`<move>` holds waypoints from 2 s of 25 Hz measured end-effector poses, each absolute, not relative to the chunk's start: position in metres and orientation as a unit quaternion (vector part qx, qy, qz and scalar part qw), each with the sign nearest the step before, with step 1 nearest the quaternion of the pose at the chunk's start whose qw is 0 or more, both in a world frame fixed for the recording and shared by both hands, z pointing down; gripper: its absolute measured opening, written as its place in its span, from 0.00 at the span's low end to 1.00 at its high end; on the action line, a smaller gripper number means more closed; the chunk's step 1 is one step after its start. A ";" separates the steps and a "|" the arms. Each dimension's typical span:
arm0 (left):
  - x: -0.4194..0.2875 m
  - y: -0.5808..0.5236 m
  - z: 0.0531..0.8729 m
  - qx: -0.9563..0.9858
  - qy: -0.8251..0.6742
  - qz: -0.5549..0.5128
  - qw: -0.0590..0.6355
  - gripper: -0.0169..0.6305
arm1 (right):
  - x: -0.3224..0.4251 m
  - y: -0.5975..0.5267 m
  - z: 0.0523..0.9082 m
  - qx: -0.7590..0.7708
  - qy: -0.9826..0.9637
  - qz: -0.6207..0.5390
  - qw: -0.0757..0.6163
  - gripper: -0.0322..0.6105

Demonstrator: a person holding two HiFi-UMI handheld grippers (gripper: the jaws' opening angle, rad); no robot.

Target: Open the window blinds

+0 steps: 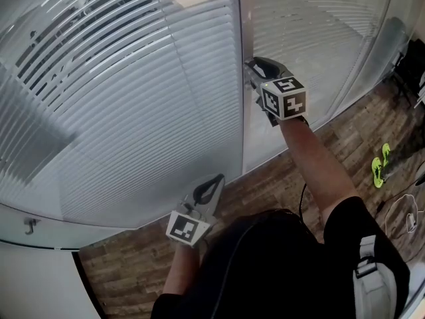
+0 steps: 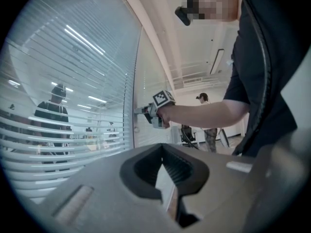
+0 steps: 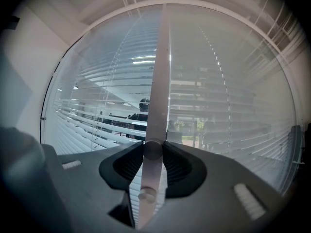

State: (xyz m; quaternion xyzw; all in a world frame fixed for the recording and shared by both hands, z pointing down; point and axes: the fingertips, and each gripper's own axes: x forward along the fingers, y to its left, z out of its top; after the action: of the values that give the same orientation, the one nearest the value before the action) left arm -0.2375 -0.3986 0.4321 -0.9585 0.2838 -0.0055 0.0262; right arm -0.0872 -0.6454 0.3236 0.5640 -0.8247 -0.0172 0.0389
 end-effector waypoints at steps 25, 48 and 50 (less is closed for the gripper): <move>-0.216 -0.405 0.436 -0.969 0.247 -0.002 0.016 0.03 | -0.089 -0.540 0.304 0.476 -0.870 -0.126 0.001 0.18; -0.136 -0.388 0.417 -0.981 0.193 -0.004 0.012 0.03 | -0.014 -0.404 0.380 0.403 -0.908 -0.073 -0.090 0.06; -0.128 -0.388 0.416 -0.979 0.201 -0.012 0.017 0.03 | -0.011 -0.395 0.383 0.385 -0.917 -0.058 -0.083 0.06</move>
State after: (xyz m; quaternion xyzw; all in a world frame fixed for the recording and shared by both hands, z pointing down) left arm -0.1278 -0.3881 0.4162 -0.9794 0.2011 -0.0115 0.0166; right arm -0.0112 -0.3952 0.3834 0.3851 -0.9173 -0.0575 -0.0829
